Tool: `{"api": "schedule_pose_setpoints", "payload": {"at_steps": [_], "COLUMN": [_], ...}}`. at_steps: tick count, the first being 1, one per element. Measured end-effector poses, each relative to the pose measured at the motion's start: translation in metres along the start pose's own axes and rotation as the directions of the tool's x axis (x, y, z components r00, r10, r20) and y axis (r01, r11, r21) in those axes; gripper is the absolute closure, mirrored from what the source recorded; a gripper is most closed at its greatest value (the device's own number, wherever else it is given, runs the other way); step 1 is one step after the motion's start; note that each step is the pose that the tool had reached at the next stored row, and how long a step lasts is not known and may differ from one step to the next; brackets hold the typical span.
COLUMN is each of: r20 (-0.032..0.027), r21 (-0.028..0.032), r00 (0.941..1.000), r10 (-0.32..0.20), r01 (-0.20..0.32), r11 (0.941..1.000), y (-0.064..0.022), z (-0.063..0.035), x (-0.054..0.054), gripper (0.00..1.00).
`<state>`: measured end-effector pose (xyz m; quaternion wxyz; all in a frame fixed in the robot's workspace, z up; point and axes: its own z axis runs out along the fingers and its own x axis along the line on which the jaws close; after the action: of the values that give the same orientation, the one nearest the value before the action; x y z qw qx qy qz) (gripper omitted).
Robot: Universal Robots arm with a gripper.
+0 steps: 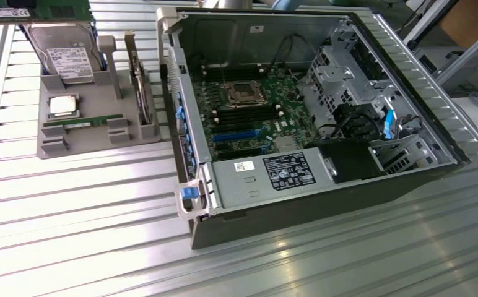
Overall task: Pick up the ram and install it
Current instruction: 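Pick up the ram and move it above insertion slot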
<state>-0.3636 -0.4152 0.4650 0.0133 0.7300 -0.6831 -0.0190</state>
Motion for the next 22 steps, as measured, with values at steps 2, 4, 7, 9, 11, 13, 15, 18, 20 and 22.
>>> {"api": "schedule_pose_setpoints", "payload": {"at_steps": [2,4,7,9,11,13,15,18,20,22], "r20": [0.0,0.0001,0.0001,0.0001,0.0001,0.0,0.0,0.0006,0.0008,0.001], "r21": [0.0001,0.0001,0.0001,0.0,0.0,0.0,-0.0008,-0.0078,-0.0105,-0.0145], "r00": [1.0,1.0,1.0,1.0,1.0,1.0,1.0,1.0,1.0,1.0], "r10": [0.0,0.0,0.0,0.0,0.0,0.0,0.0,0.0,0.0,0.0], "r01": [0.0,0.0,0.0,0.0,0.0,0.0,0.0,0.0,0.0,0.0], "r11": [1.0,1.0,1.0,1.0,1.0,1.0,1.0,1.0,0.9999,0.9999], "y": [0.0001,0.0002,0.0004,0.0005,0.0006,0.0007,0.0001,-0.0084,-0.0114,-0.0153], "z": [-0.0025,-0.0049,-0.0095,-0.0122,-0.0139,-0.0159,-0.0159,-0.0134,-0.0123,-0.0103], "x": [0.0,0.0,0.0,0.0,0.0,0.0,0.0,0.0,0.001,0.001], "gripper": [0.88,0.88,0.88,0.88,0.88,0.88,0.88,0.88,0.88,0.88]}}
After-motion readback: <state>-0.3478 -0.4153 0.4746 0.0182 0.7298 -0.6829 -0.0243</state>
